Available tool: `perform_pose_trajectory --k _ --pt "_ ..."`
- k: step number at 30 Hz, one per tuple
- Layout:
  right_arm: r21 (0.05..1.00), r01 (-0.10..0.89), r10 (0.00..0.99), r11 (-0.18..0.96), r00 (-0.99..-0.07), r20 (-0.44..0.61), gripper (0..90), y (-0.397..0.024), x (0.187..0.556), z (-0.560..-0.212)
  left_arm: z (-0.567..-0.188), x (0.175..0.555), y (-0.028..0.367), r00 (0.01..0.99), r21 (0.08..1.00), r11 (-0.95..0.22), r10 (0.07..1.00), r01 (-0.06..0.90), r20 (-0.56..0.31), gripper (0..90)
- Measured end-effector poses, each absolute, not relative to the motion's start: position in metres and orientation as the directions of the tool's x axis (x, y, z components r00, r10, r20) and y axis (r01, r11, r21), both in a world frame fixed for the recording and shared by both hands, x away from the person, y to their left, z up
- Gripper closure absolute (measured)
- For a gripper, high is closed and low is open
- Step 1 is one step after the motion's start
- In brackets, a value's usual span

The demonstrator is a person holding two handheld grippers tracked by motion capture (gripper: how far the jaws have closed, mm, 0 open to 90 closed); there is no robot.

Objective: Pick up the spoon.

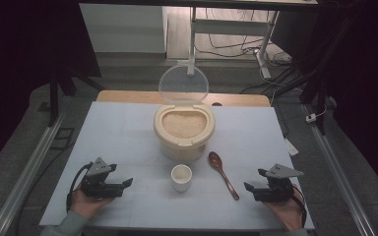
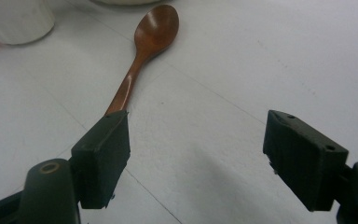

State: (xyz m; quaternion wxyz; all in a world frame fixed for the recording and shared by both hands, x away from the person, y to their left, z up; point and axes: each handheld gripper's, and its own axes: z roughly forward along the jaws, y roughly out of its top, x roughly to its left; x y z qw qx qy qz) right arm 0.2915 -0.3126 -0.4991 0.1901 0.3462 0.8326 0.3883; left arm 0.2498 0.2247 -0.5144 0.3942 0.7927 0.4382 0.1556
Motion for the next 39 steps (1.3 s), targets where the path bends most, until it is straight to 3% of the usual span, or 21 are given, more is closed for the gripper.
perform_pose_trajectory --k 29,39 --pt "0.773 0.436 0.72 0.461 -0.692 -0.039 27.5 -0.305 0.29 -0.491 -0.516 0.25 0.227 0.56 0.761 -0.313 0.825 0.569 -0.079 16.7" --pt "0.716 0.497 0.726 0.49 -0.688 -0.02 28.5 -0.289 0.293 -0.48 -0.517 0.251 0.226 0.562 0.755 -0.318 0.823 0.573 -0.08 16.6"
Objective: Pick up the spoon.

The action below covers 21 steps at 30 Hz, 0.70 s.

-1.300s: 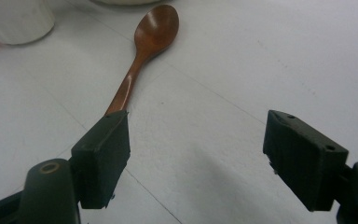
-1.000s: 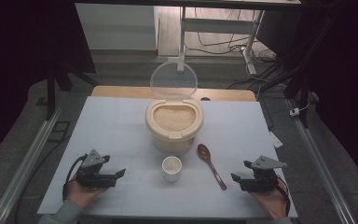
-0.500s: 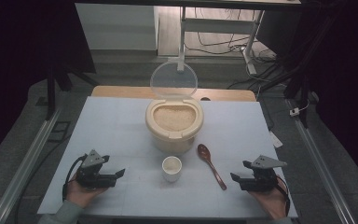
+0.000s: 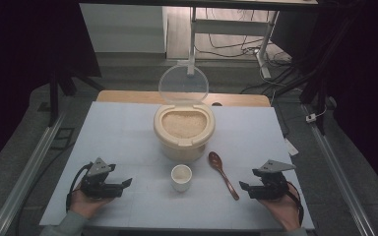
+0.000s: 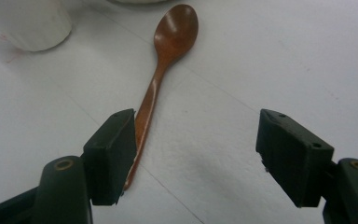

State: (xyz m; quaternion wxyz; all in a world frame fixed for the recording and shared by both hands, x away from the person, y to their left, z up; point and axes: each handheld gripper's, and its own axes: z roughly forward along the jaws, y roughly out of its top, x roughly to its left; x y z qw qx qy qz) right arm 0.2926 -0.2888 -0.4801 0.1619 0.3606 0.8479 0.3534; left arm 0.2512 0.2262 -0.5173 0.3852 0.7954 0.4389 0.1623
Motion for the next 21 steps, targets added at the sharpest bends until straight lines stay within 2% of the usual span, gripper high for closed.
perform_pose_trajectory --k 10,21 --pt "0.657 0.544 0.728 0.521 -0.686 -0.01 31.0 -0.268 0.298 -0.473 -0.519 0.252 0.226 0.564 0.75 -0.323 0.822 0.578 -0.08 16.5" --pt "0.544 0.618 0.738 0.567 -0.675 -0.002 34.2 -0.238 0.311 -0.472 -0.52 0.252 0.225 0.569 0.744 -0.334 0.819 0.579 -0.075 16.2"
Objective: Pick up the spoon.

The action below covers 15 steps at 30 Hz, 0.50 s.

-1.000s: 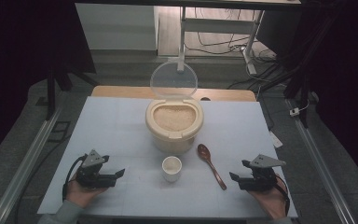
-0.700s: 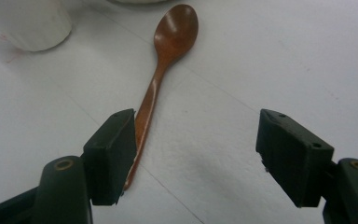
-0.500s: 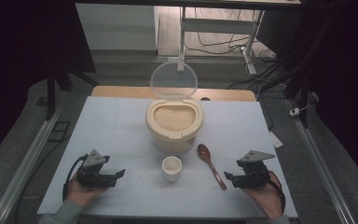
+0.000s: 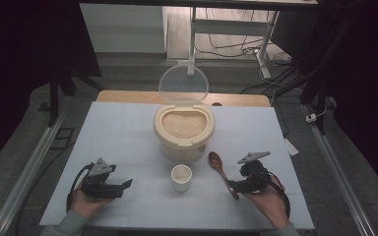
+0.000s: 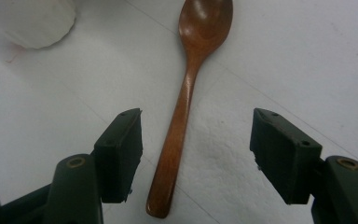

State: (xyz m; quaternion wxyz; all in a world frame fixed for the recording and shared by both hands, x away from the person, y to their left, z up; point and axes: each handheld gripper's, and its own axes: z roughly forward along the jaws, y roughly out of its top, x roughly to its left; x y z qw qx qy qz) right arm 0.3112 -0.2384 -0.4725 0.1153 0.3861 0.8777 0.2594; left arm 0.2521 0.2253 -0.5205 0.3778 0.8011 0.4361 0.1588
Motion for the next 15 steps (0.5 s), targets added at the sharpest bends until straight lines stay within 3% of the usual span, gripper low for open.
perform_pose_trajectory --k 15 --pt "0.414 0.668 0.742 0.618 -0.669 -0.028 42.7 -0.211 0.322 -0.487 -0.521 0.253 0.225 0.573 0.739 -0.34 0.816 0.581 -0.074 16.2"
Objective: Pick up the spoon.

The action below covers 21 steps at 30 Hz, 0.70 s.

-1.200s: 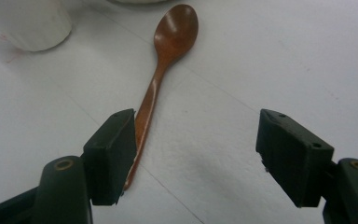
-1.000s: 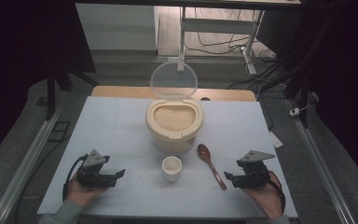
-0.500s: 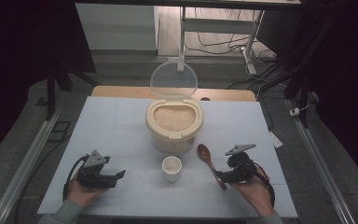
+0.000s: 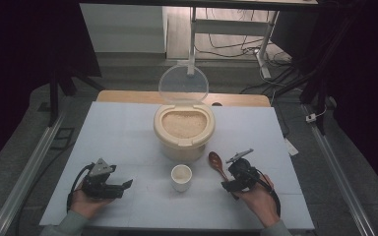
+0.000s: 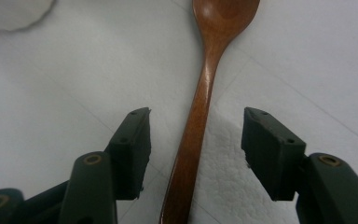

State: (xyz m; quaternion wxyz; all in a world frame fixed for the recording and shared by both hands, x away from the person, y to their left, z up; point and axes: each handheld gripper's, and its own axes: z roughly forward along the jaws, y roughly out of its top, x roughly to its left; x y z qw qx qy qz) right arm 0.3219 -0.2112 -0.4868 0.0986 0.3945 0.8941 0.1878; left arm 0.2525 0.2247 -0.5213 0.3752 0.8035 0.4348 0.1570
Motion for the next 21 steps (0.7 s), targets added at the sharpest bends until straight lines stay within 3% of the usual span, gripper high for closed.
perform_pose_trajectory --k 21 --pt "0.344 0.722 0.781 0.6 -0.622 -0.059 67.5 -0.198 0.328 -0.497 -0.523 0.253 0.224 0.577 0.733 -0.351 0.814 0.583 -0.07 15.9"
